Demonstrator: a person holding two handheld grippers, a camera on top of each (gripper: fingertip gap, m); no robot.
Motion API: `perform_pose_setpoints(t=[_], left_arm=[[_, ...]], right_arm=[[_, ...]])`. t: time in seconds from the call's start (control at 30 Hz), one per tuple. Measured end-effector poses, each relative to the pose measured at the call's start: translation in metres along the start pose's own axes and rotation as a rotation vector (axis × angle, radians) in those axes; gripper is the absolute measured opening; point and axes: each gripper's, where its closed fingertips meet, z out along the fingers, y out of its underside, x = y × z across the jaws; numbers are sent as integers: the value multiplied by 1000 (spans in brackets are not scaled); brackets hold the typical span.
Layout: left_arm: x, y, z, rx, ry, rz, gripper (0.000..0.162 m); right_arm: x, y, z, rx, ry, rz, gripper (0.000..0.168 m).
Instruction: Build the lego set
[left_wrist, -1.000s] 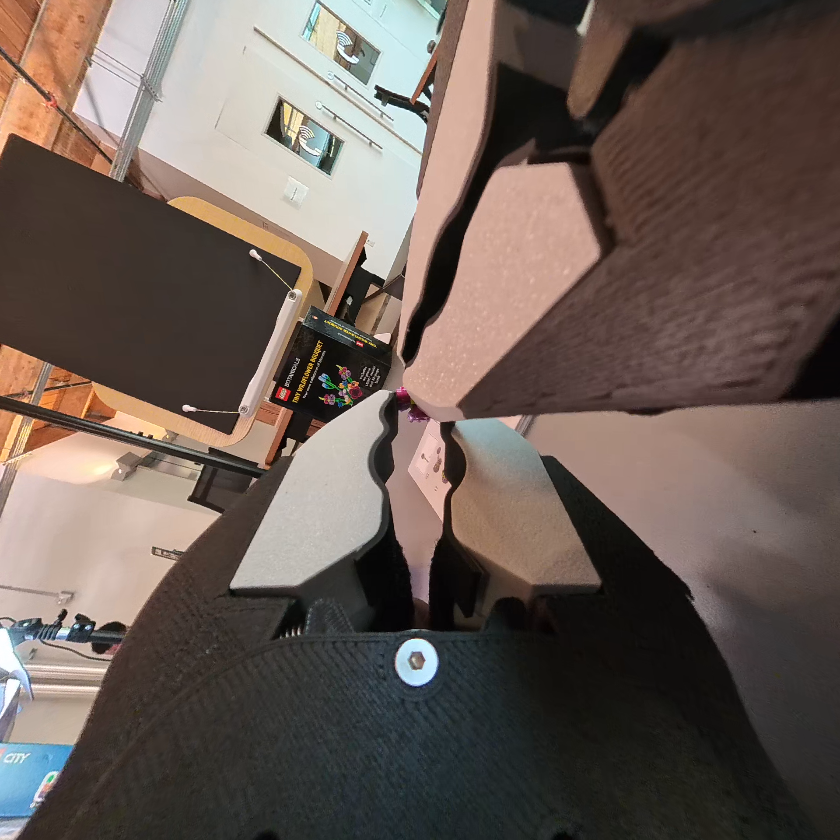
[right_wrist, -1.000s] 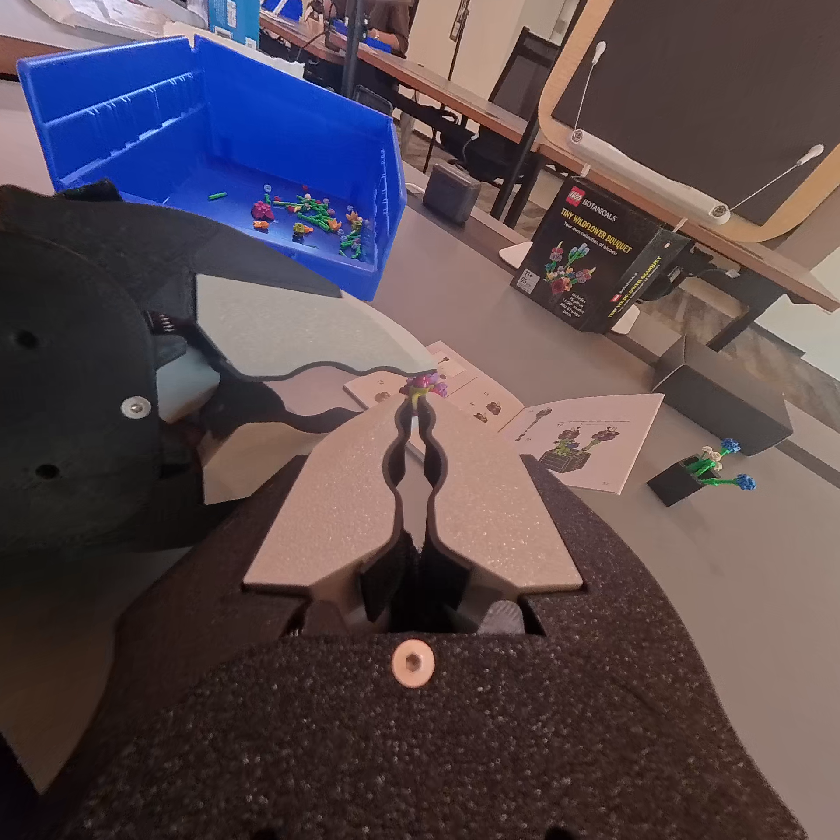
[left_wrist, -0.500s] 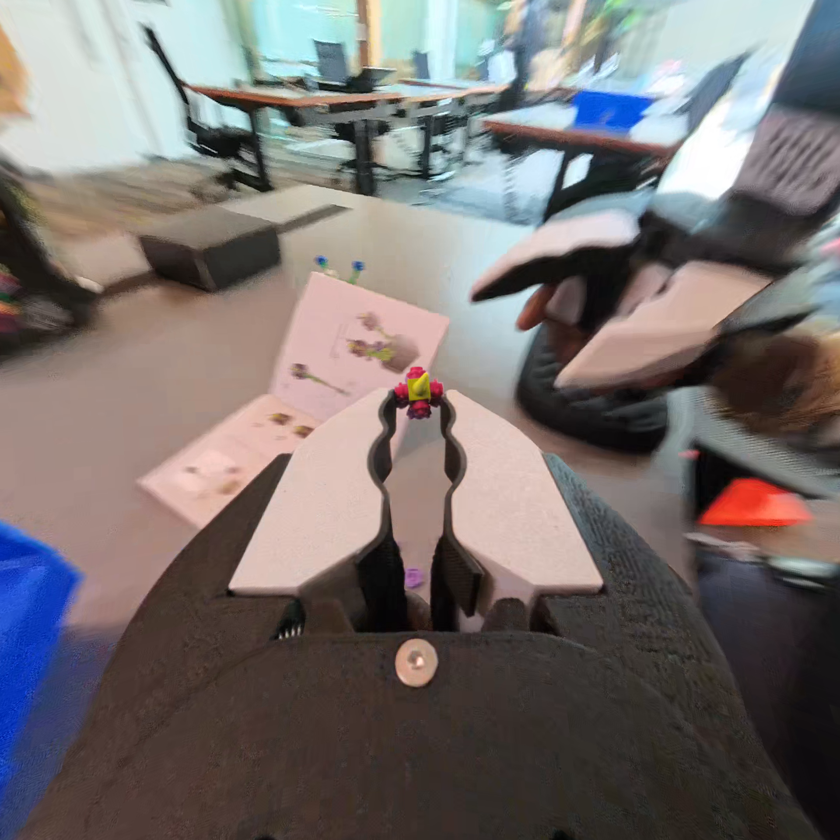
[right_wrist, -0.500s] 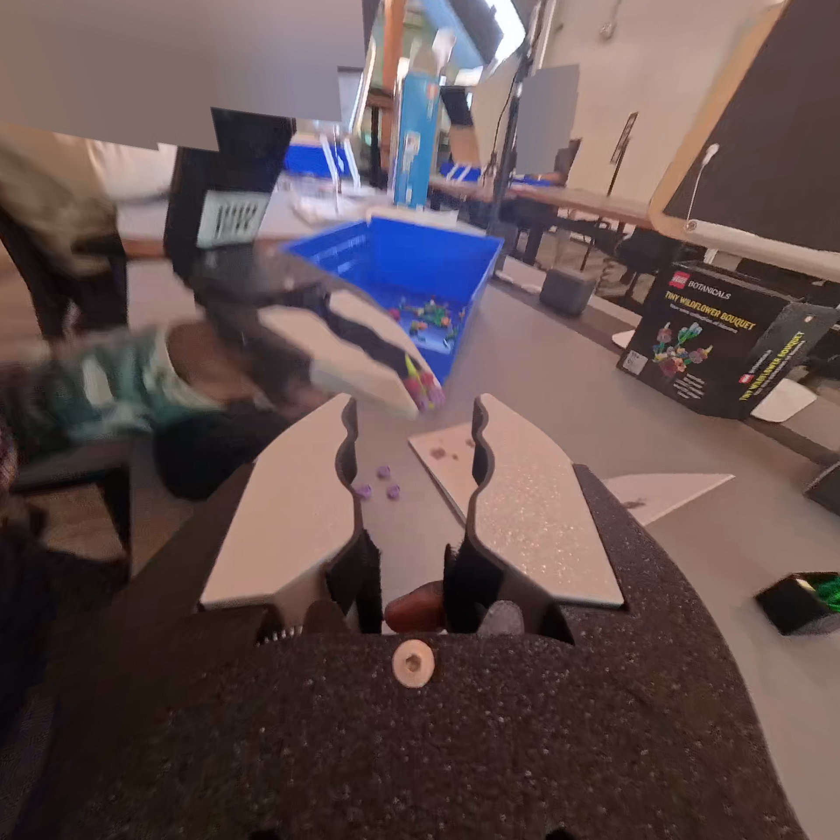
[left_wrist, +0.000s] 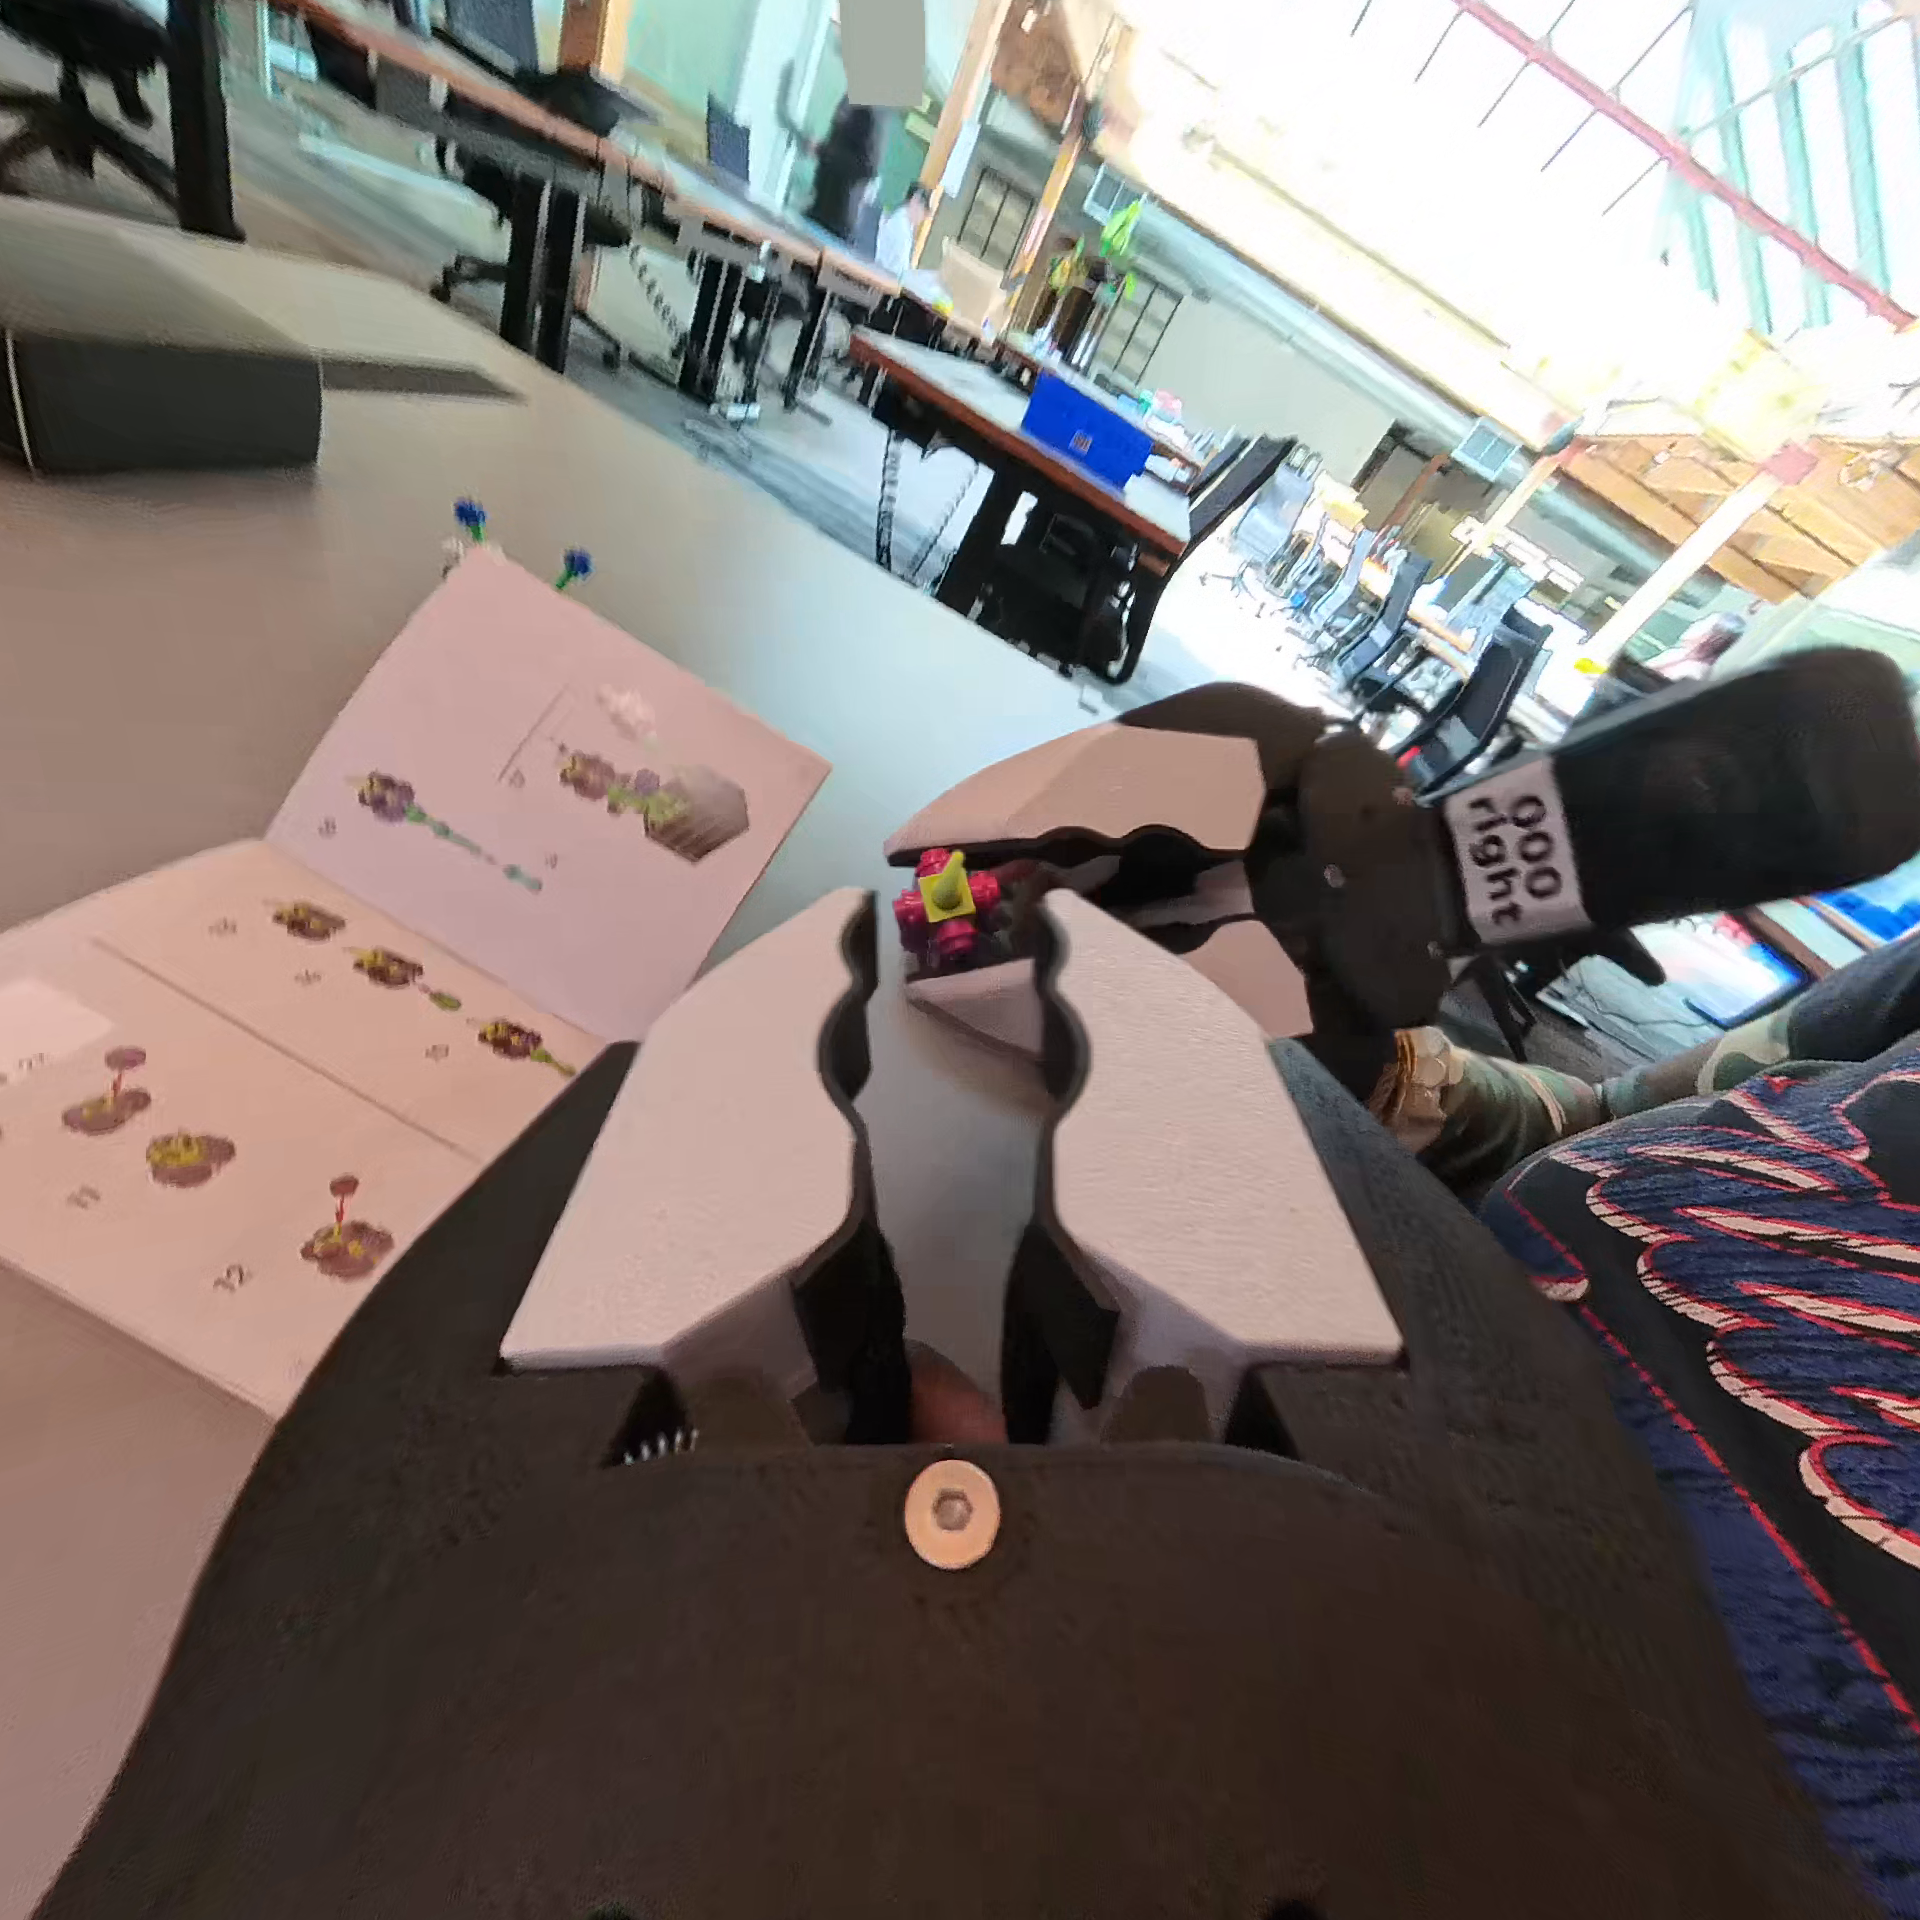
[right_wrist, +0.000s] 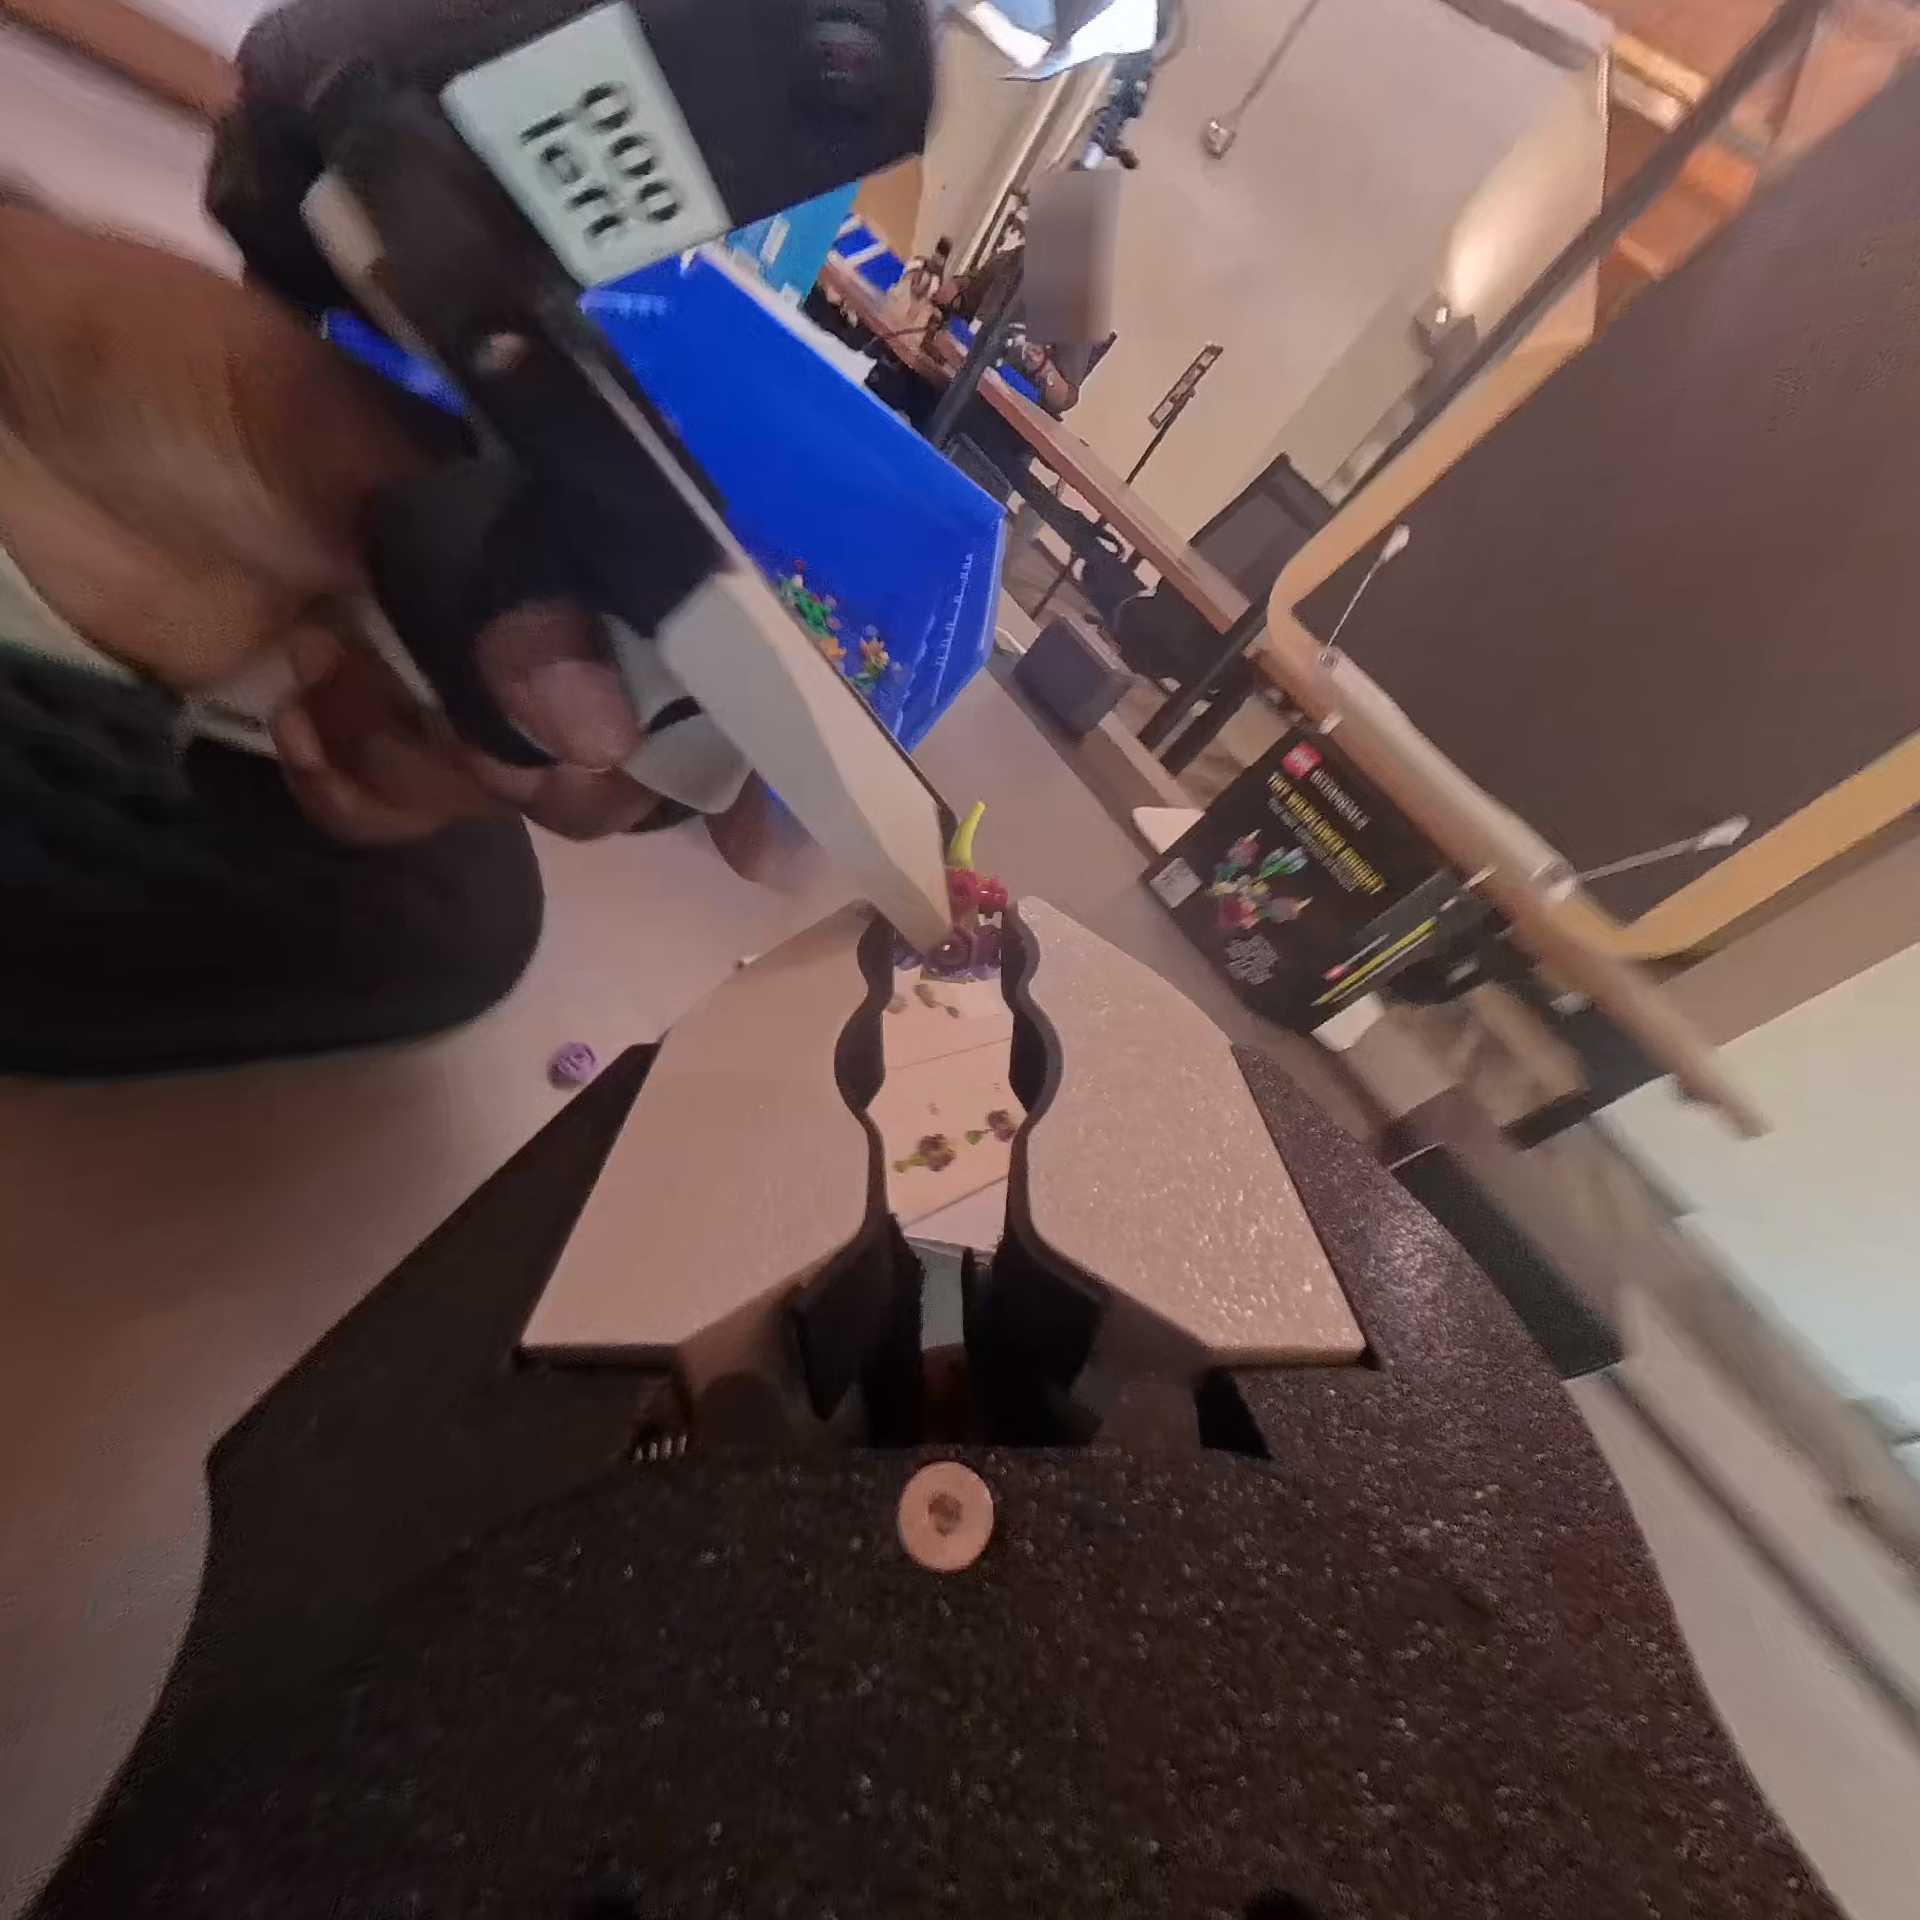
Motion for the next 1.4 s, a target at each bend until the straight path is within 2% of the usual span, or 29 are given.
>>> perform_pose_setpoints(t=[0.07, 0.13, 0.2, 0.27, 0.37, 0.4, 0.5, 0.57, 0.63, 0.73, 0.8, 0.9, 1.1, 1.33, 1.4], left_arm=[[4, -11, -3, 69, 27, 32, 44], [4, -22, -8, 147, 32, 43, 46], [1, -26, -10, 184, 19, 27, 46], [2, -23, -6, 173, 34, -11, 46], [12, -19, 2, 169, 95, -46, 42], [17, -22, 2, 196, 135, -48, 42], [32, -38, -6, 306, 285, -87, 39], [38, -47, -13, 373, 361, -86, 40], [40, -51, -15, 422, 309, 56, 43], [39, -47, -8, 400, 41, 515, 50], [38, -44, -2, 331, -127, 826, 50], [34, -42, 5, 265, -241, 1053, 41], [33, -39, 8, 252, -236, 1096, 22], [35, -38, 1, 268, -215, 1117, 21], [42, -36, -2, 296, -148, 1123, 21]], right_arm=[[6, -2, -3, 52, -40, 245, 20], [14, -6, -8, 138, -92, 539, 20], [21, -11, -13, 220, -135, 728, 20], [26, -13, -17, 277, -140, 784, 19], [27, -17, -19, 324, -125, 749, 19], [27, -24, -23, 383, -167, 778, 19], [36, -45, -40, 611, -402, 1075, 19], [44, -44, -44, 677, -512, 1274, 19], [45, -43, -44, 708, -600, 1410, 19], [43, -40, -40, 709, -669, 1560, 19], [37, -38, -35, 674, -682, 1585, 19], [30, -40, -31, 630, -679, 1557, 19], [24, -45, -32, 594, -697, 1520, 19], [19, -49, -31, 556, -704, 1460, 21], [25, -52, -33, 558, -706, 1446, 31]])
